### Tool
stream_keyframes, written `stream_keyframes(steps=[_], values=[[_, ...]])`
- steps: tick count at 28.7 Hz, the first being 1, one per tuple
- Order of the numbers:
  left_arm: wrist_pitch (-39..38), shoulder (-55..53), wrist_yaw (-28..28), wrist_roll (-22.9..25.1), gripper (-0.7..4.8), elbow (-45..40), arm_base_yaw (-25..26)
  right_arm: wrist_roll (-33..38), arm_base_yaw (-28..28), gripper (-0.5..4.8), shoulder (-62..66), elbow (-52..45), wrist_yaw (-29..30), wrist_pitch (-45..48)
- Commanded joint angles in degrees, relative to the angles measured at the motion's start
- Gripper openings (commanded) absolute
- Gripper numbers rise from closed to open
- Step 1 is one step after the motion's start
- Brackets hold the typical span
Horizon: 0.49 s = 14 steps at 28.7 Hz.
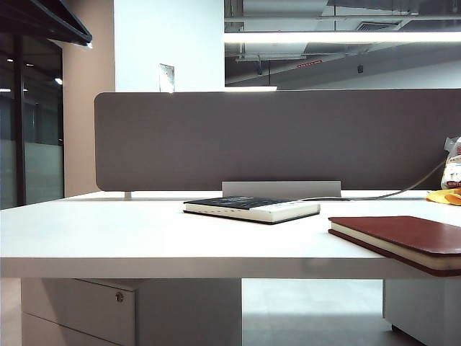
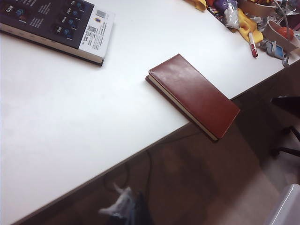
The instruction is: Pick up the red book and place it on top of the black book.
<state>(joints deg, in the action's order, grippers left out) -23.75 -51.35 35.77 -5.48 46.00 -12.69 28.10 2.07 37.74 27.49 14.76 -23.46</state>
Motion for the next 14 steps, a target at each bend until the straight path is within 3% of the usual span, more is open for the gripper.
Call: stream_keyframes(steps=[1,9,14], values=[[-0.4,0.1,0.0,0.8,-0.05,0.4,0.0,1.0,0.0,-0.06,2.3,0.6,2.3,2.5],[-0.6,0.1,0.0,2.2,-0.05,0.4,0.0,3.5,-0.3,-0.04,6.8,0.7,4.5,5.8],[-0.7,0.1,-0.2,2.3,-0.05,0.4,0.0,5.1,-2.4,0.59,9.8,0.6,6.4,5.7]])
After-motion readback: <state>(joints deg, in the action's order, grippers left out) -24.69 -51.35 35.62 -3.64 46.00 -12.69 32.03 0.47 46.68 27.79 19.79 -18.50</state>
